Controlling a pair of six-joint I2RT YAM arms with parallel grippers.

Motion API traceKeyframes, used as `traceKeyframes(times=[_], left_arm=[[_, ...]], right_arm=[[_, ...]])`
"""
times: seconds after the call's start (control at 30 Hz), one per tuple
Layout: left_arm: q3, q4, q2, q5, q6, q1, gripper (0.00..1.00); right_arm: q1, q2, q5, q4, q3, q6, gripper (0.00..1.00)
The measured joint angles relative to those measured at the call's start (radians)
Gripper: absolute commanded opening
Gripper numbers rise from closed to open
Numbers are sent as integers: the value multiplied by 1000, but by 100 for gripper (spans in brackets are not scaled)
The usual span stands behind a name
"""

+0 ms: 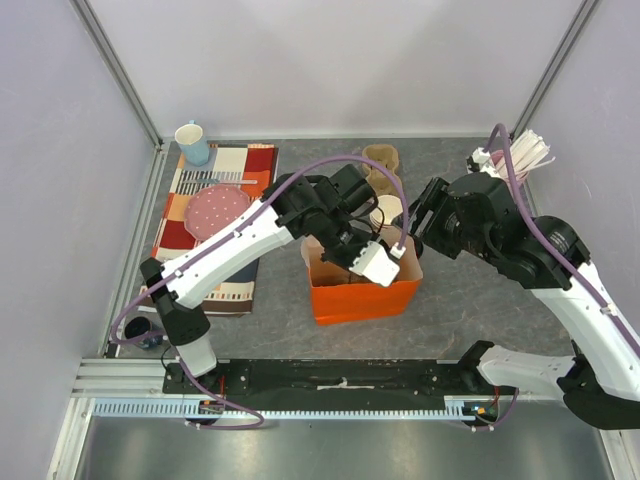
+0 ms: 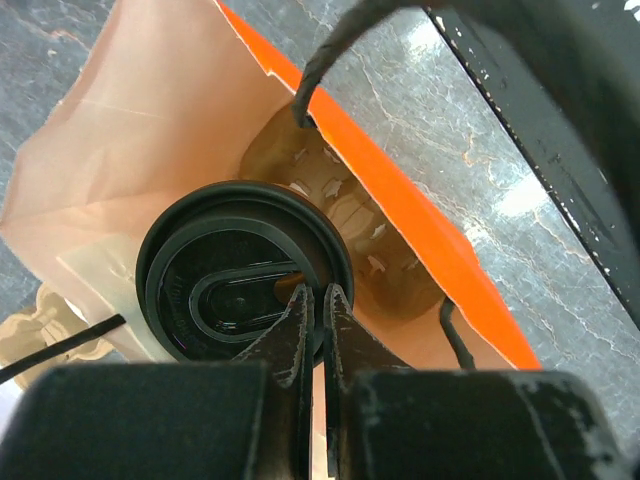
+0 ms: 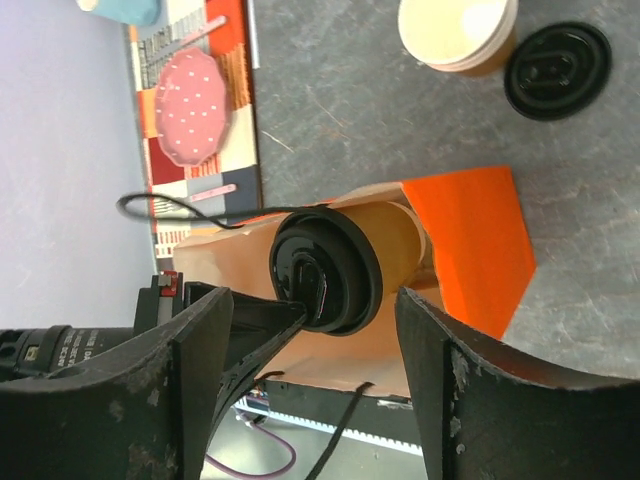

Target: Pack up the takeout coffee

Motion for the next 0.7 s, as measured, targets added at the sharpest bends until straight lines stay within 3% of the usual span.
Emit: traceKeyframes(times=[0.37,0.53,0.7], left_arm=[[7,-2,19,-26,-79,-13,2],[26,9,3,-35,-279,-13,2],[26,80,-45,-116,-596,-19,2]], right_arm=[[0,5,-21,-38,-13,20,66],[0,-19,-43,-17,-13,22,64],[-7,-20,-44,-6,-11,50,64]])
